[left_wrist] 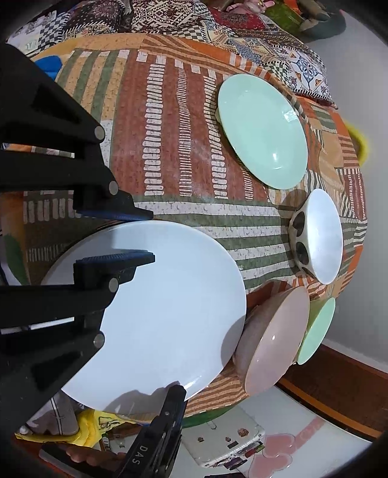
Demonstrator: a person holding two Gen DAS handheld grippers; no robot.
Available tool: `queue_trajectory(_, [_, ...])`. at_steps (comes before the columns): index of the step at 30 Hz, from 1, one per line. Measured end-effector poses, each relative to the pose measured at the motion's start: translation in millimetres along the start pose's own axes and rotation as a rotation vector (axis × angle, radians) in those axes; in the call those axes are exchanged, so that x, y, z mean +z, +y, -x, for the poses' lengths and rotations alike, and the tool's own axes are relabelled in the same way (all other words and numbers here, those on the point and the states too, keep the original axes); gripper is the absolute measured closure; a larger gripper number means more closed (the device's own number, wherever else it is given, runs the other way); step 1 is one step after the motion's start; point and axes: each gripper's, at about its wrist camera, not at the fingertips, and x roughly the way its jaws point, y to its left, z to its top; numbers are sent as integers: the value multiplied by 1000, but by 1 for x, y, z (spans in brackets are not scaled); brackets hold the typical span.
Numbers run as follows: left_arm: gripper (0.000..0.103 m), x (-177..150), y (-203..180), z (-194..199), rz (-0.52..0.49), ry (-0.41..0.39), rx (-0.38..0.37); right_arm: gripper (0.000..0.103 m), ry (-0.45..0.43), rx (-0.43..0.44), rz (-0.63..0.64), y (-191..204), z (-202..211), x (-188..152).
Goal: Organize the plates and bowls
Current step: 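Lower the white plate onto the purple plate and open both grippers, then move both grippers toward the mint green plate rim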
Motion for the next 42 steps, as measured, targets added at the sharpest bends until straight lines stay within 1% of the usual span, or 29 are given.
queue_trajectory(4, [83, 2, 1, -3, 5, 0, 1, 84, -5, -15, 19, 3, -1, 0])
queue_trajectory(6, [81, 2, 1, -4, 3, 0, 5, 83, -8, -22, 30, 5, -1, -1])
queue_trajectory(8, [78, 2, 0, -5, 5, 2, -2, 81, -9, -11, 29, 4, -1, -2])
queue_trajectory(11, [77, 2, 0, -5, 1, 0, -1, 81, -10, -3, 21, 2, -1, -2])
queue_trajectory(16, [77, 3, 3, -4, 21, 2, -22, 81, -13, -9, 31, 2, 3, -1])
queue_trajectory(18, [77, 3, 3, -4, 20, 2, -21, 78, -30, -4, 39, 3, 10, 0])
queue_trajectory(20, [77, 3, 2, -5, 18, 1, -18, 71, -53, -3, 47, 3, 17, 1])
queue_trajectory(23, [77, 3, 3, -2, 25, -4, -21, 70, -75, -5, 61, 5, 26, 2])
queue_trajectory(27, [77, 5, 8, 9, 35, -35, -1, 70, -95, -5, 75, 8, 33, 5])
queue_trajectory(31, [77, 8, 19, 30, 62, -87, 2, 69, -125, 7, 103, 22, 41, 13])
queue_trajectory(32, [74, 8, 22, 34, 67, -99, 6, 69, -135, 13, 114, 26, 43, 15])
queue_trajectory(36, [71, 11, 35, 60, 90, -172, 29, 69, -180, 31, 157, 44, 51, 25])
queue_trajectory(37, [67, 11, 39, 66, 93, -191, 37, 69, -194, 38, 169, 50, 53, 29])
queue_trajectory(38, [63, 12, 42, 72, 95, -209, 46, 66, -204, 43, 177, 55, 54, 31])
queue_trajectory(40, [59, 14, 49, 83, 98, -246, 74, 60, -231, 50, 191, 65, 56, 38])
queue_trajectory(42, [58, 17, 57, 91, 101, -272, 102, 59, -246, 54, 212, 76, 56, 44])
